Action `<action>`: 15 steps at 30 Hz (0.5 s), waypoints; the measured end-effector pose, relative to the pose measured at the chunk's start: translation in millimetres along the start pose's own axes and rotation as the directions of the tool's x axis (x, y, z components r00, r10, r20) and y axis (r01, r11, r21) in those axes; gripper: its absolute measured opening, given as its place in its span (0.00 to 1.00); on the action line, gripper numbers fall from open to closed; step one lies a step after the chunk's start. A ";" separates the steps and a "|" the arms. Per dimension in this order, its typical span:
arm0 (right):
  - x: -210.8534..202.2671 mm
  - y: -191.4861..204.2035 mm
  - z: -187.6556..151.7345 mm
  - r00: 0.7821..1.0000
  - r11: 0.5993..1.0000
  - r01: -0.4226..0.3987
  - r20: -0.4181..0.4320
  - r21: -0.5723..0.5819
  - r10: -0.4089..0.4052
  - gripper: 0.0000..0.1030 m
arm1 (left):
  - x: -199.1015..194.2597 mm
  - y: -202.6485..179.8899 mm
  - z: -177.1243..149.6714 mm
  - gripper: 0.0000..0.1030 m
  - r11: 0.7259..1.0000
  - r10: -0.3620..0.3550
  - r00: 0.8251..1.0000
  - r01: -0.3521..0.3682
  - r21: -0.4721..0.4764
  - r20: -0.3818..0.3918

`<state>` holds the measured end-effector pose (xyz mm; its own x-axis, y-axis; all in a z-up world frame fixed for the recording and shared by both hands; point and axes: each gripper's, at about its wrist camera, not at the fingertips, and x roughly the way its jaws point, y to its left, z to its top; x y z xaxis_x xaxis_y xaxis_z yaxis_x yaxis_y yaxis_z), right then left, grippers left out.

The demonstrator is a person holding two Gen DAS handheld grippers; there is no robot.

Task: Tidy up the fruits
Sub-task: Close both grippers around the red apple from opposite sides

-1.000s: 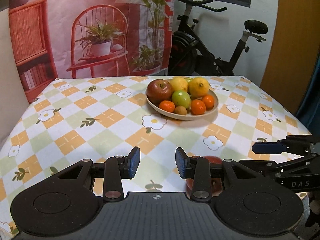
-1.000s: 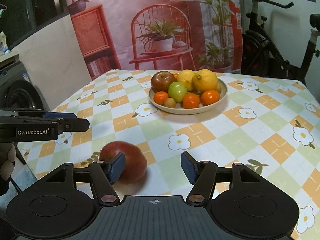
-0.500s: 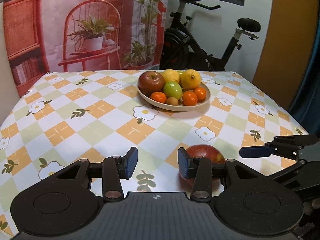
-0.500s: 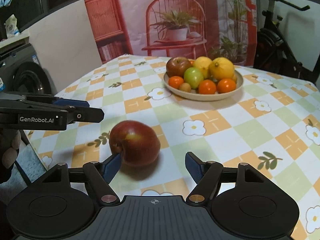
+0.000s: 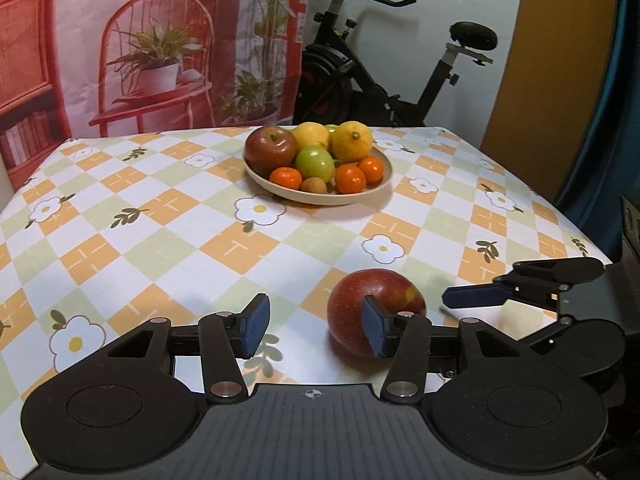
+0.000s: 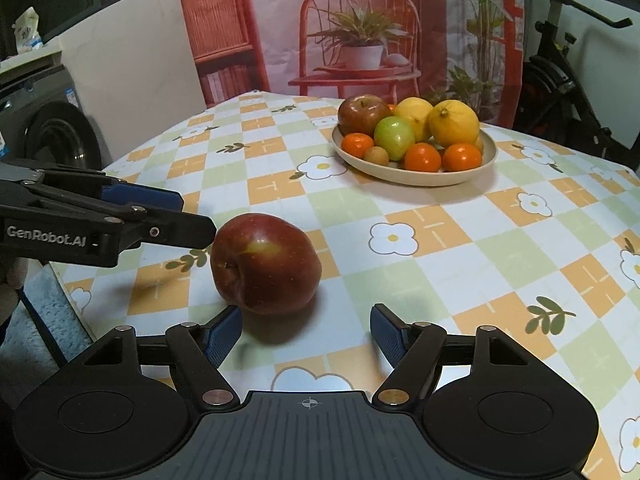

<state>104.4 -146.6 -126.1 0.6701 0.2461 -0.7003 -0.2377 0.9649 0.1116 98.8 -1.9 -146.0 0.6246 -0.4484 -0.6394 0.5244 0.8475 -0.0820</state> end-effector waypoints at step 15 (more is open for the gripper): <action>2.7 -3.8 -2.0 1.000 1.000 0.007 0.010 -0.011 -0.007 0.64 | 11.1 -0.8 0.1 0.52 0.999 -0.054 0.998 0.054 -0.004 -0.033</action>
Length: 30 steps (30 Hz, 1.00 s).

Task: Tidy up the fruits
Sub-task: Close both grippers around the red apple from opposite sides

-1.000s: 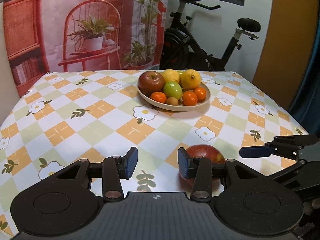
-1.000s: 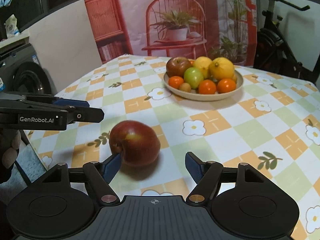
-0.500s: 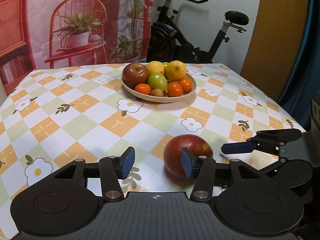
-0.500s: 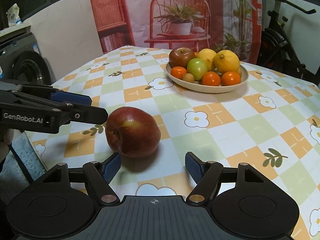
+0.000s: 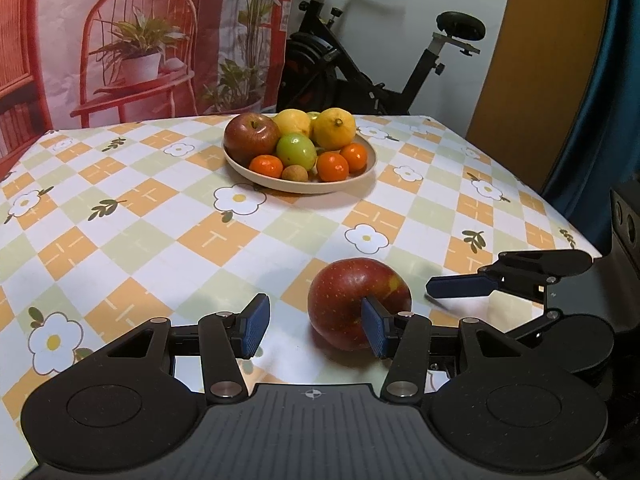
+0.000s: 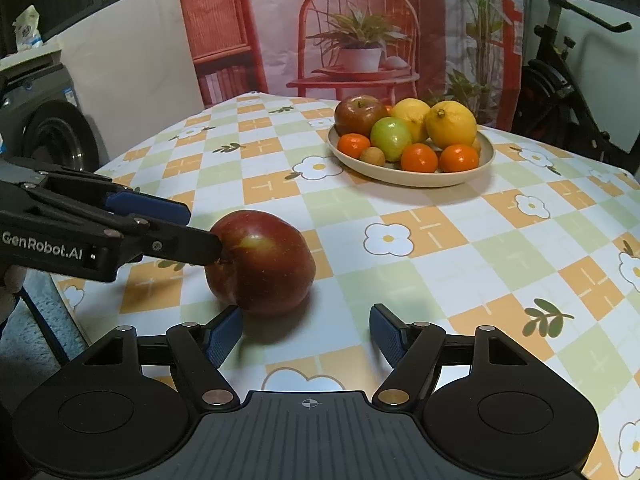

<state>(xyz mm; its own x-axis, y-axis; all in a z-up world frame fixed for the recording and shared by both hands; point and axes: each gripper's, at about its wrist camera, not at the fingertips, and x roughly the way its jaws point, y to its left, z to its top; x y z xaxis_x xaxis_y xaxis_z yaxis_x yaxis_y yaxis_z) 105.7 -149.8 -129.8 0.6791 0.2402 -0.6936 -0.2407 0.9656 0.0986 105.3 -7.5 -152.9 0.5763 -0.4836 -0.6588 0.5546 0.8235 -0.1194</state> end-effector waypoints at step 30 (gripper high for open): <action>23.7 -12.5 23.2 0.998 0.998 -0.038 0.051 -0.043 0.041 0.64 | 53.8 35.6 48.4 0.49 0.951 -0.154 0.986 0.129 -0.281 -0.070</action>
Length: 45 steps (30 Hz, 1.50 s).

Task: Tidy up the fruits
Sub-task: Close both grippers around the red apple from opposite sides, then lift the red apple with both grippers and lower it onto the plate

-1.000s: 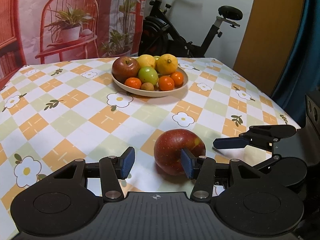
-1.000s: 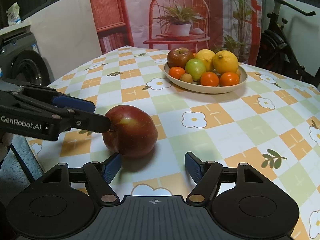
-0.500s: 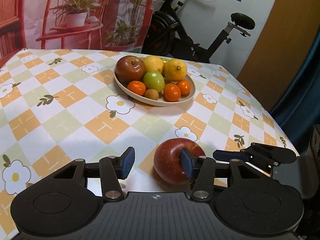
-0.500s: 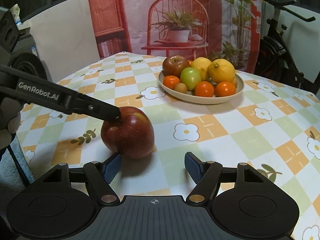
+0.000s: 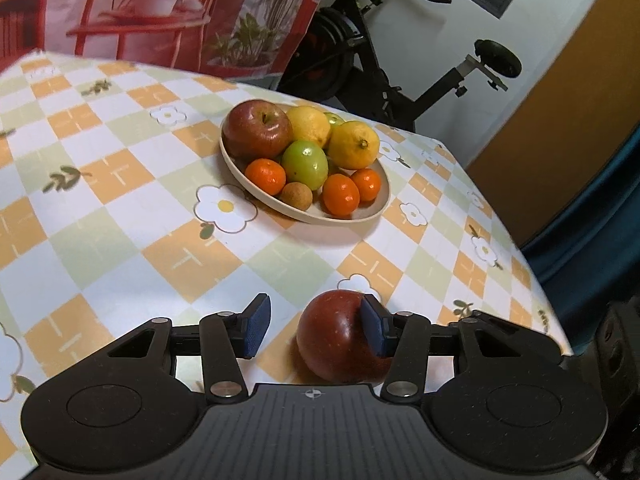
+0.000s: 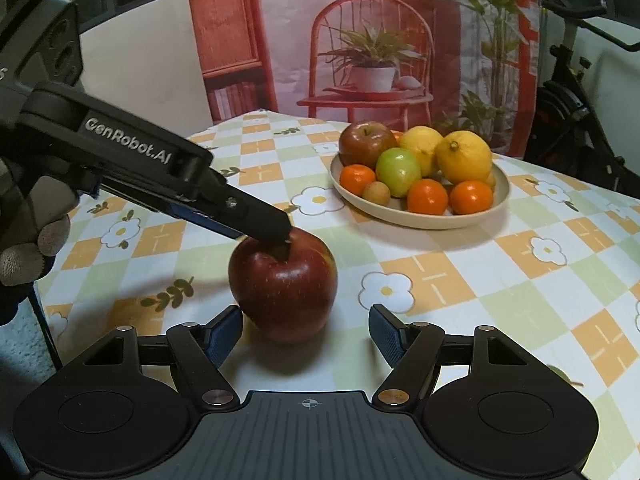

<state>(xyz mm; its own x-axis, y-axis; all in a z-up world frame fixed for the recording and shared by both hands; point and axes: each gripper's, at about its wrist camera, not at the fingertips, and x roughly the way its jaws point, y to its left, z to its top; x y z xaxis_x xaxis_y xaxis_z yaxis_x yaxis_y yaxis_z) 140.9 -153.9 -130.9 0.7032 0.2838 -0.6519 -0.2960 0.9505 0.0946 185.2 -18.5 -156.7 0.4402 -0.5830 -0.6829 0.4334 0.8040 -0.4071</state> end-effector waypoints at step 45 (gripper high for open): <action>-40.0 -4.6 90.0 0.987 0.999 -0.021 0.158 -0.047 0.028 0.51 | -53.8 -39.1 63.1 0.34 0.994 -0.082 0.981 0.067 0.087 0.176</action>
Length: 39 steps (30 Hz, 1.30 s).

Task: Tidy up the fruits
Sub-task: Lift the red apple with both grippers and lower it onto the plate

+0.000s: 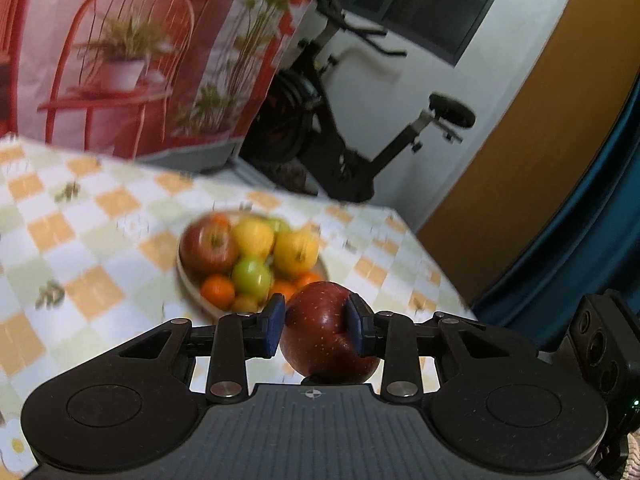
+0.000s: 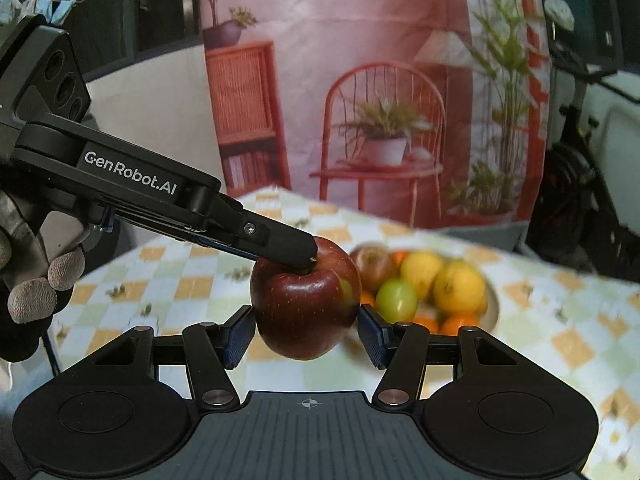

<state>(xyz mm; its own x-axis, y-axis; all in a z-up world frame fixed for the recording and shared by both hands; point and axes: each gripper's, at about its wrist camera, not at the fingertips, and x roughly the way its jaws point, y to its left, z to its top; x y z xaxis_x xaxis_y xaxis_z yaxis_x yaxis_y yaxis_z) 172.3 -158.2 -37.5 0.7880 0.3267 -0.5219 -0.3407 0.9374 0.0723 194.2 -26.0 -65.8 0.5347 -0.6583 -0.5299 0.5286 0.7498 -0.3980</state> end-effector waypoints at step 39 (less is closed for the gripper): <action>134.0 -115.5 46.0 0.984 0.999 -0.006 -0.180 0.054 0.016 0.51 | 132.0 49.2 81.7 0.34 0.999 0.033 0.989 -0.030 0.023 -0.144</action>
<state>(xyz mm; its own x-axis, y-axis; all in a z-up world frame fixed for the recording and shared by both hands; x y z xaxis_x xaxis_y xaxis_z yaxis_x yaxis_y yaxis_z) 340.8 -217.2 -76.7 0.6775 0.3143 -0.6650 -0.3173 0.9405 0.1213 344.7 -81.4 -94.1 0.4515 -0.6169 -0.6447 0.5275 0.7673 -0.3648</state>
